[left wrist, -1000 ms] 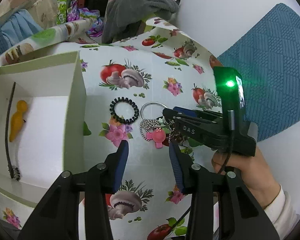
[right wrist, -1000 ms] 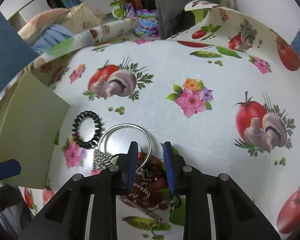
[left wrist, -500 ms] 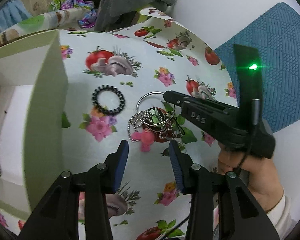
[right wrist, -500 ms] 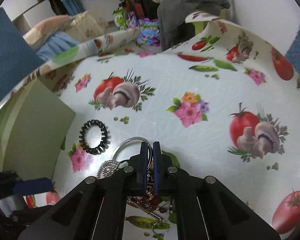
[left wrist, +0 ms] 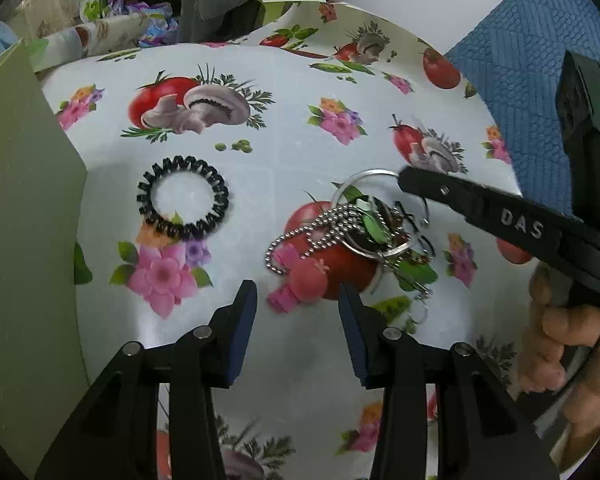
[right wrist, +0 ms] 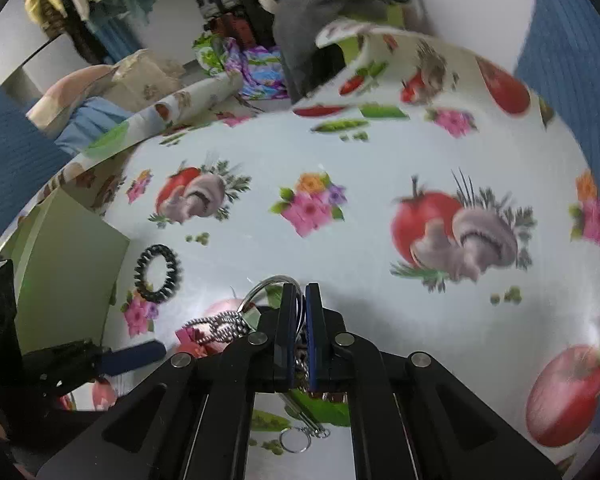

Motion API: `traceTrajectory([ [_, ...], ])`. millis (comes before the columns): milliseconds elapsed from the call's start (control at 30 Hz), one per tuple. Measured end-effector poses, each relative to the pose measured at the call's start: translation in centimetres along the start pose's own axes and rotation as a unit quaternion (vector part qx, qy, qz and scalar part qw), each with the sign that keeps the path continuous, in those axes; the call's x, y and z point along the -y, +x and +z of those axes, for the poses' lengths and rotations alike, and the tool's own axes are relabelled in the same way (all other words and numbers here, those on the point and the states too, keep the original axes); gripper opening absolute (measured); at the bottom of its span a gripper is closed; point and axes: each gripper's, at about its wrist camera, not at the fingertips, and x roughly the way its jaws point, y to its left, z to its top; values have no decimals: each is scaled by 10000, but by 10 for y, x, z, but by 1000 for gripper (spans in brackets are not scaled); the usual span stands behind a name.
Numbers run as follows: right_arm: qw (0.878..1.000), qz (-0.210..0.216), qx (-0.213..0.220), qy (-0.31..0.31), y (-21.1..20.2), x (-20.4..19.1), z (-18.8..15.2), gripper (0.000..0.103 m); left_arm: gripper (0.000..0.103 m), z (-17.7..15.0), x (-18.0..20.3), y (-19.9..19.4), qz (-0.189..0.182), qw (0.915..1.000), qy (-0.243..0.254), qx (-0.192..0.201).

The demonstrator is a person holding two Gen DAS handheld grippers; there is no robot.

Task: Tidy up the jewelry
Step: 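Grasp the small silver pin with the right gripper while the left grasps the pink charm, then carry the silver pin and pink charm into the white box and release both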

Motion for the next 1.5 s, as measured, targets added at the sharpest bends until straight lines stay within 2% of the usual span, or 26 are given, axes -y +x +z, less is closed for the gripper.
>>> traceTrajectory([
  [100,9998,77,-77,193,2,9,-4,6,43,2,3,1,55,9998,145,89],
  [233,9994,114,-85,311,-8,15,-10,18,42,4,10,6,220,9986,441,166],
  [267,9994,131,-49,320,-13,16,-12,19,40,5,12,7,242,9982,529,173],
  [300,9994,142,-39,318,-16,16,-13,20,32,5,15,9,274,9976,619,165],
  [333,9994,152,-39,308,-20,16,-16,21,30,5,16,10,307,9971,673,164],
  [433,9994,165,-52,303,-30,16,-26,21,29,4,18,10,316,9966,740,170],
  [500,9994,174,-97,273,-33,15,-33,21,28,4,14,8,253,9973,666,159],
  [533,9996,130,-145,213,-33,13,-37,21,23,4,14,8,222,9977,617,155],
  [667,9990,-37,-432,-86,-24,5,-52,21,23,4,8,-2,36,9991,381,202],
  [733,9978,-100,-539,-364,-17,-3,-57,21,23,3,6,-5,82,9992,337,189],
  [900,9943,-174,-578,-880,-6,-21,-61,21,23,-3,-2,-14,-9,9998,143,158],
  [1000,9900,-434,-639,-1177,2,-28,-64,20,23,-5,-7,-19,-97,9998,-37,159],
  [1033,9883,-524,-585,-1305,3,-32,-65,19,23,-6,-9,-21,-107,9998,-80,165],
  [1100,9865,-637,-554,-1405,4,-34,-65,6,23,-7,-10,-25,-102,9997,-142,174],
  [1200,9872,-622,-628,-1324,3,-34,-66,3,23,-9,-13,-32,-158,9994,-249,190],
  [1400,9954,-377,-607,-640,-14,-33,-66,3,23,-16,-21,-53,-217,9979,-552,261],
  [1500,9968,-363,-592,-400,-20,-37,-70,3,23,-20,-21,-61,-181,9979,-550,283],
])
